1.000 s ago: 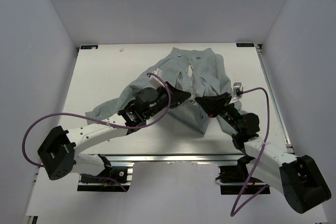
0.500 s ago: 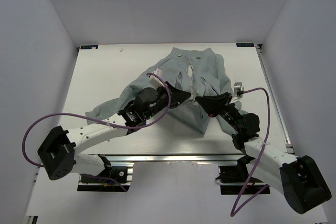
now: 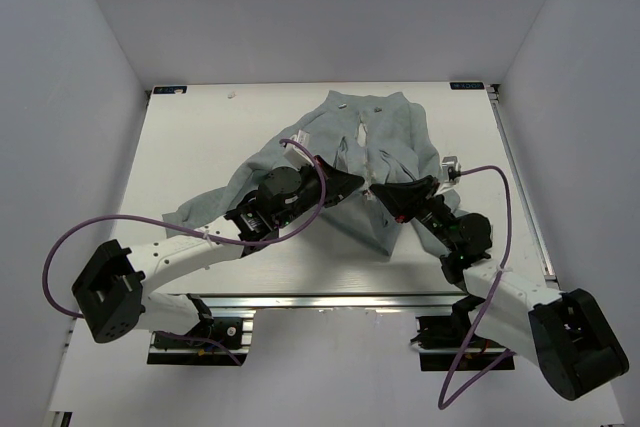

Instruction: Zip up the jacket

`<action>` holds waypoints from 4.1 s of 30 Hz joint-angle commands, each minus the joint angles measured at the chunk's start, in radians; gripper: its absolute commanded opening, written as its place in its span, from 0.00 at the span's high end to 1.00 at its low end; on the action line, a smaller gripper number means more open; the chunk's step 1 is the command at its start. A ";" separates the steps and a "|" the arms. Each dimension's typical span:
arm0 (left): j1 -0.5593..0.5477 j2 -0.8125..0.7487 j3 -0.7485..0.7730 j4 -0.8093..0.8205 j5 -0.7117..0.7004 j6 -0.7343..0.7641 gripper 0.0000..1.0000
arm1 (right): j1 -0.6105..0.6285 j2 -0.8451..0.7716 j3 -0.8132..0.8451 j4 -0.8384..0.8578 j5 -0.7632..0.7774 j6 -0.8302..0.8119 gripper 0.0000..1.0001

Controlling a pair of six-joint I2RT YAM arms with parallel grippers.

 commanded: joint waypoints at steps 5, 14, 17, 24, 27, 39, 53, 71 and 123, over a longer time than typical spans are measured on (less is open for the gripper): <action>-0.009 -0.011 -0.009 0.041 -0.001 -0.008 1.00 | 0.000 0.018 0.005 0.431 0.014 0.039 1.00; -0.009 -0.058 -0.023 0.026 -0.053 -0.007 1.00 | 0.002 -0.098 0.002 0.271 0.022 -0.010 1.00; -0.009 -0.061 -0.027 0.041 -0.055 -0.025 1.00 | 0.003 -0.124 0.001 0.203 0.032 -0.033 1.00; -0.017 -0.063 -0.015 0.083 -0.059 -0.034 1.00 | 0.012 -0.109 0.021 0.172 0.045 -0.082 1.00; -0.027 -0.061 -0.012 0.098 -0.076 -0.030 1.00 | 0.025 -0.111 0.045 0.135 0.051 -0.125 1.00; -0.030 -0.027 0.020 0.112 -0.115 -0.018 1.00 | 0.037 -0.091 0.113 0.057 0.092 -0.234 1.00; -0.030 0.003 0.100 0.124 -0.168 0.051 1.00 | 0.037 -0.071 0.156 0.033 0.091 -0.306 1.00; -0.030 0.015 0.105 0.176 -0.147 0.078 1.00 | 0.037 -0.068 0.183 -0.020 0.086 -0.303 1.00; -0.030 -0.006 0.071 0.173 -0.157 0.059 1.00 | 0.037 -0.083 0.180 0.003 0.063 -0.294 1.00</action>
